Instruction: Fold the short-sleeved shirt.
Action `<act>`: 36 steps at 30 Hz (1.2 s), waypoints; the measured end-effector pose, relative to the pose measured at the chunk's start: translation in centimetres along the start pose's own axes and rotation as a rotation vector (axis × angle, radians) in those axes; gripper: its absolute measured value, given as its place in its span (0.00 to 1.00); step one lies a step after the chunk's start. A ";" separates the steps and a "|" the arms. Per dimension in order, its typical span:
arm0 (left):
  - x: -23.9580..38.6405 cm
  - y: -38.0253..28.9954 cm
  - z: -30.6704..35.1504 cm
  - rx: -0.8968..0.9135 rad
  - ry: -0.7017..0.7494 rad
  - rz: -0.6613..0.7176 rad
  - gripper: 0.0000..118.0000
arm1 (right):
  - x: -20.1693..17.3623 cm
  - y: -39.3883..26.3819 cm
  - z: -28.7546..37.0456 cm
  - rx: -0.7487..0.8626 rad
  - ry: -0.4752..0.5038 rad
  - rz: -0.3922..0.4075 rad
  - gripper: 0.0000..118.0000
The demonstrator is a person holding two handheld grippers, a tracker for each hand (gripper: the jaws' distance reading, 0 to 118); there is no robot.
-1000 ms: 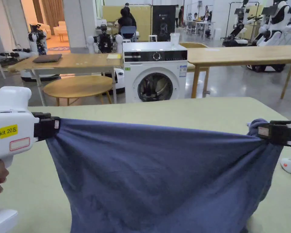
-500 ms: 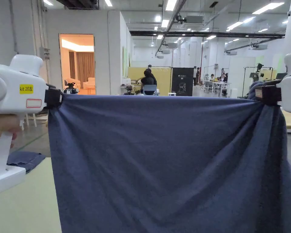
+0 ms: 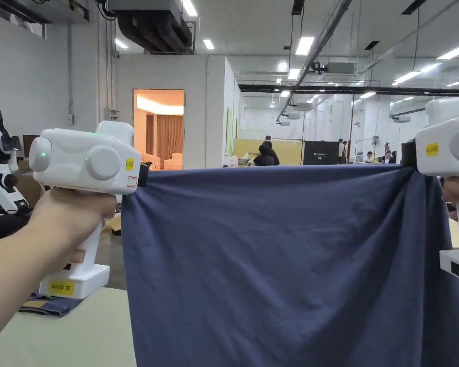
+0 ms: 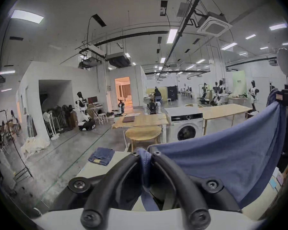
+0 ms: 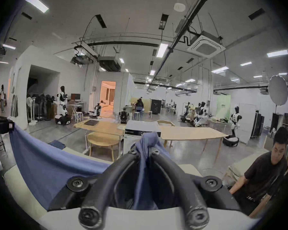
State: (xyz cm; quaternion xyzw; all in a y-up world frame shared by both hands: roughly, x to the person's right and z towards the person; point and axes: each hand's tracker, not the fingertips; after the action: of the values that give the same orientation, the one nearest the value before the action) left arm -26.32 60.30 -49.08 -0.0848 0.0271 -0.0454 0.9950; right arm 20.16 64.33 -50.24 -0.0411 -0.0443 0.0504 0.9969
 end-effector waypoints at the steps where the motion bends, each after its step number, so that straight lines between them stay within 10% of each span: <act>1: -0.2 0.1 -1.0 0.004 -0.004 0.010 0.01 | -0.3 0.0 -1.3 0.001 -0.009 0.010 0.05; 20: 3.2 -13.0 -18.0 -0.114 -0.042 -0.027 0.01 | -2.8 -18.8 -17.7 -0.072 -0.019 0.100 0.05; 36: 3.0 -35.5 -0.1 -0.405 -0.235 0.014 0.01 | -1.5 -40.7 4.9 -0.305 0.116 0.031 0.05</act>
State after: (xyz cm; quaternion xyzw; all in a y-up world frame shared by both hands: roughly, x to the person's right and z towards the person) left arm -26.38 25.19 -43.29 -0.2873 -0.0798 -0.0218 0.9542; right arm 22.18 24.19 -41.98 -0.1955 0.0067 0.0562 0.9791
